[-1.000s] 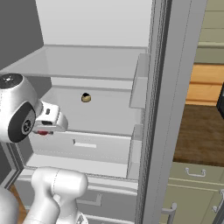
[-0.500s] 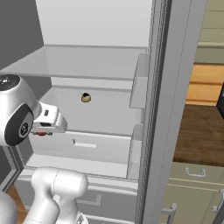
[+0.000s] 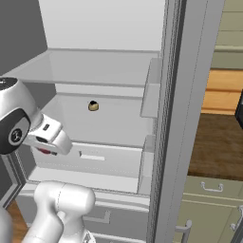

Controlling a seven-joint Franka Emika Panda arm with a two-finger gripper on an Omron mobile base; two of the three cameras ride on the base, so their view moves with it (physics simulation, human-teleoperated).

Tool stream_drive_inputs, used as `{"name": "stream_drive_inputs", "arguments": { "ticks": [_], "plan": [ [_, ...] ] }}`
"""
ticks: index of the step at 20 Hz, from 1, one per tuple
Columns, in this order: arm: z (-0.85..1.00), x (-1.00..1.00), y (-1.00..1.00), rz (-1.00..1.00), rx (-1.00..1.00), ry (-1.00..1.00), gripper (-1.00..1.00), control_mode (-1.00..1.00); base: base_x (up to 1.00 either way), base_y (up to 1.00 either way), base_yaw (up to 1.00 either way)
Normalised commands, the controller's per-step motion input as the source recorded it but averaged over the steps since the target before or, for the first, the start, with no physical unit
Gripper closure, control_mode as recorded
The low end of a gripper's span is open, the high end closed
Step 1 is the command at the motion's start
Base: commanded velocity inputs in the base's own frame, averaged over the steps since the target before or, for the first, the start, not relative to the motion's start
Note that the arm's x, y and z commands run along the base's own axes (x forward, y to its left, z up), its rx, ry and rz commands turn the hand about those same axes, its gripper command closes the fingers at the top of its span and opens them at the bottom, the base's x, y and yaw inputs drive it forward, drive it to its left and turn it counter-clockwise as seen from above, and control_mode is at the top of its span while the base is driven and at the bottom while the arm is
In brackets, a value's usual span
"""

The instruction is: Take the strawberry from the fridge and place it on top of the pancake, located on the dining counter.

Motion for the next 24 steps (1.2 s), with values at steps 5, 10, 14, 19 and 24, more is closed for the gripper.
{"name": "stream_drive_inputs", "arguments": {
  "ticks": [5, 10, 14, 19, 24],
  "plan": [
    [-0.09, 0.00, -0.24, -0.02, 0.00, -0.01, 1.00, -1.00, 0.00, 0.00, 0.00],
    [-0.07, 0.00, 0.00, 0.02, 0.00, 0.00, 1.00, -1.00, 0.00, 0.00, 0.00],
    [-0.01, 0.00, 0.00, 0.00, 0.00, 0.00, 1.00, -1.00, 0.00, 0.00, 0.00],
    [-0.02, 0.00, 0.00, 0.00, 0.00, 0.00, 1.00, 1.00, -0.03, 0.00, 0.03],
    [0.00, 0.00, 0.00, 0.00, 0.00, 0.00, 1.00, 1.00, -0.31, -0.07, 0.17]
  ]
}}
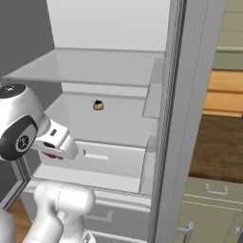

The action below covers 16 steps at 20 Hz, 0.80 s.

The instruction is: Take the strawberry from the fridge and place it on top of the pancake, located on the dining counter.

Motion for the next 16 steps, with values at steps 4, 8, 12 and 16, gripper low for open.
{"name": "stream_drive_inputs", "arguments": {
  "ticks": [4, 8, 12, 16],
  "plan": [
    [0.00, 0.00, 0.00, 0.00, 0.00, 0.00, 1.00, 1.00, -0.81, -0.22, 0.35],
    [0.00, 0.00, 0.00, 0.00, 0.00, 0.00, 1.00, 1.00, -0.77, -0.22, 0.66],
    [0.00, 0.00, 0.00, 0.00, 0.00, 0.00, 1.00, 1.00, -0.81, -0.25, 0.72],
    [0.00, 0.00, 0.00, 0.00, 0.00, 0.00, 1.00, 1.00, -0.89, -0.18, 0.69]
  ]
}}
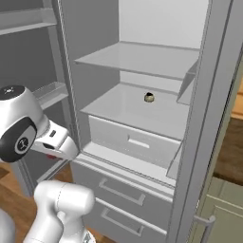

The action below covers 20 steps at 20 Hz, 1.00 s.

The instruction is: Take the strawberry from the fridge and place it on top of the pancake, located on the dining counter.

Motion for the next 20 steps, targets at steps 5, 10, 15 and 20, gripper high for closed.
{"name": "stream_drive_inputs", "arguments": {
  "ticks": [5, 10, 15, 20],
  "plan": [
    [0.00, 0.00, 0.00, 0.00, 0.00, 0.00, 1.00, 1.00, -0.70, -0.28, 0.87],
    [0.00, 0.00, 0.00, 0.00, 0.00, 0.00, 1.00, 1.00, -0.80, -0.18, 0.88],
    [0.00, 0.00, 0.00, 0.00, 0.00, 0.00, 1.00, 1.00, -0.79, -0.21, 0.86],
    [0.00, 0.00, 0.00, 0.00, 0.00, 0.00, 1.00, 1.00, 0.06, -0.64, 0.79]
  ]
}}
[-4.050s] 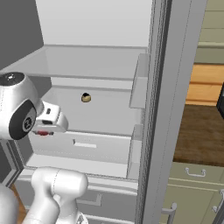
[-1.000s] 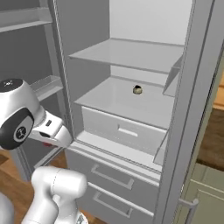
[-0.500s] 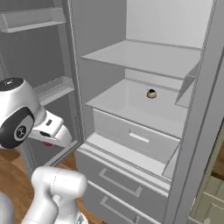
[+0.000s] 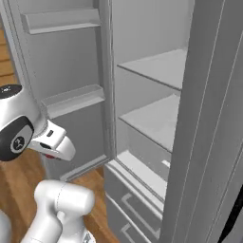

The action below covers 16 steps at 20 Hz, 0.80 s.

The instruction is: Take the strawberry from the fridge and place it on top of the pancake, located on the dining counter.

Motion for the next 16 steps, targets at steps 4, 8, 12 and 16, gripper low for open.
{"name": "stream_drive_inputs", "arguments": {
  "ticks": [4, 8, 12, 16],
  "plan": [
    [0.00, 0.00, 0.00, 0.00, 0.00, 0.00, 1.00, 1.00, -0.05, -0.32, 0.41],
    [0.00, 0.00, 0.00, 0.00, 0.00, 0.00, 1.00, 1.00, -0.62, 0.23, 0.25],
    [0.00, 0.00, 0.00, 0.00, 0.00, 0.00, 1.00, 1.00, -0.78, 0.85, 0.29],
    [0.00, 0.00, 0.00, 0.00, 0.00, 0.00, 1.00, 1.00, -0.67, 1.00, 0.39]
  ]
}}
